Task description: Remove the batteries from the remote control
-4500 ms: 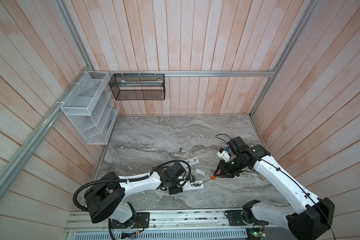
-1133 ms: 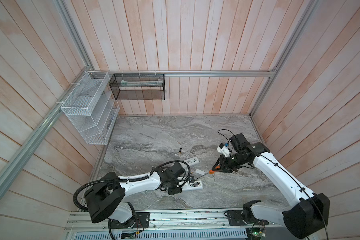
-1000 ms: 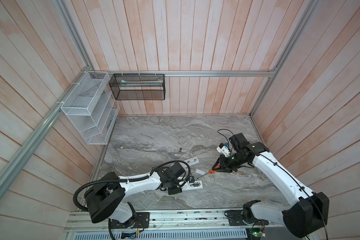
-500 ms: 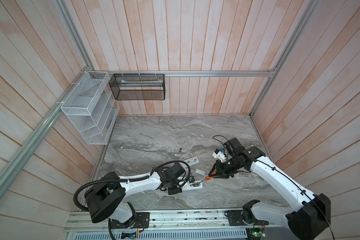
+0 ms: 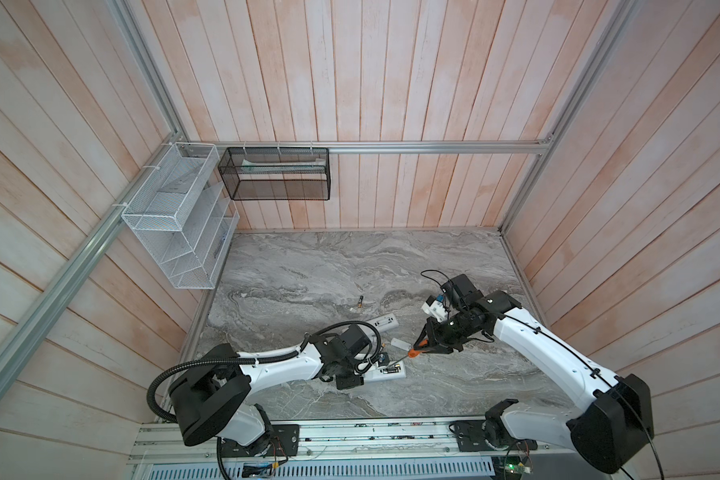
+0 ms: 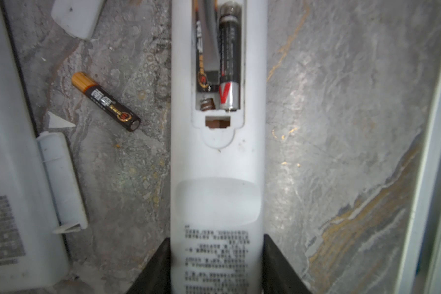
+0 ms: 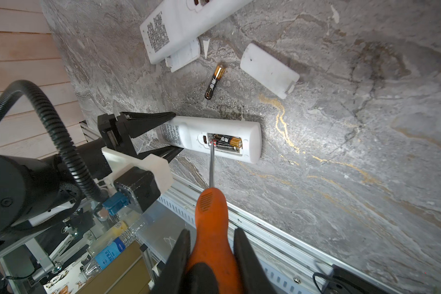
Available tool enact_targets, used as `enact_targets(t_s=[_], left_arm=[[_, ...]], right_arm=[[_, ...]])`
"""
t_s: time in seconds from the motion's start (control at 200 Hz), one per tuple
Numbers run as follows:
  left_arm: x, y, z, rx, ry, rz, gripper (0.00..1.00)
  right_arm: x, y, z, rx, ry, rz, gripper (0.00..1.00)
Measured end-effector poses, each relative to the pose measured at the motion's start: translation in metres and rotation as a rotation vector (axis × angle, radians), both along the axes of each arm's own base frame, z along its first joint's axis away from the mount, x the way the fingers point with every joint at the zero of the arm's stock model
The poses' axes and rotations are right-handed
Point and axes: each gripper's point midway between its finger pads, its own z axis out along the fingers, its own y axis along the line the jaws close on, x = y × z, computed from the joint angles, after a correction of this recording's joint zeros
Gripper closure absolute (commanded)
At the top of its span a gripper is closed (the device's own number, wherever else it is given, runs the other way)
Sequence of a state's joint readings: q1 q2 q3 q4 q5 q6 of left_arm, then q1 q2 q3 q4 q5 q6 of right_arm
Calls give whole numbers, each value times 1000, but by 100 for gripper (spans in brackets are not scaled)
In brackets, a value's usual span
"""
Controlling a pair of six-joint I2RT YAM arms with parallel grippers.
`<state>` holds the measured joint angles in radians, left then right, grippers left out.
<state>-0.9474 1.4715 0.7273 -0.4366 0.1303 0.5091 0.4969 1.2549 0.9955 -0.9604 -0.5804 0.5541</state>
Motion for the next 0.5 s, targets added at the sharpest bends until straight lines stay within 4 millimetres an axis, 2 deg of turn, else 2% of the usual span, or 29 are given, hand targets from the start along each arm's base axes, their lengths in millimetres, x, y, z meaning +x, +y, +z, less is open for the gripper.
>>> enact_targets(t_s=[0.5], left_arm=[[0, 0, 0, 0, -1, -1, 86]], right_arm=[[5, 9, -9, -40, 0, 32, 86]])
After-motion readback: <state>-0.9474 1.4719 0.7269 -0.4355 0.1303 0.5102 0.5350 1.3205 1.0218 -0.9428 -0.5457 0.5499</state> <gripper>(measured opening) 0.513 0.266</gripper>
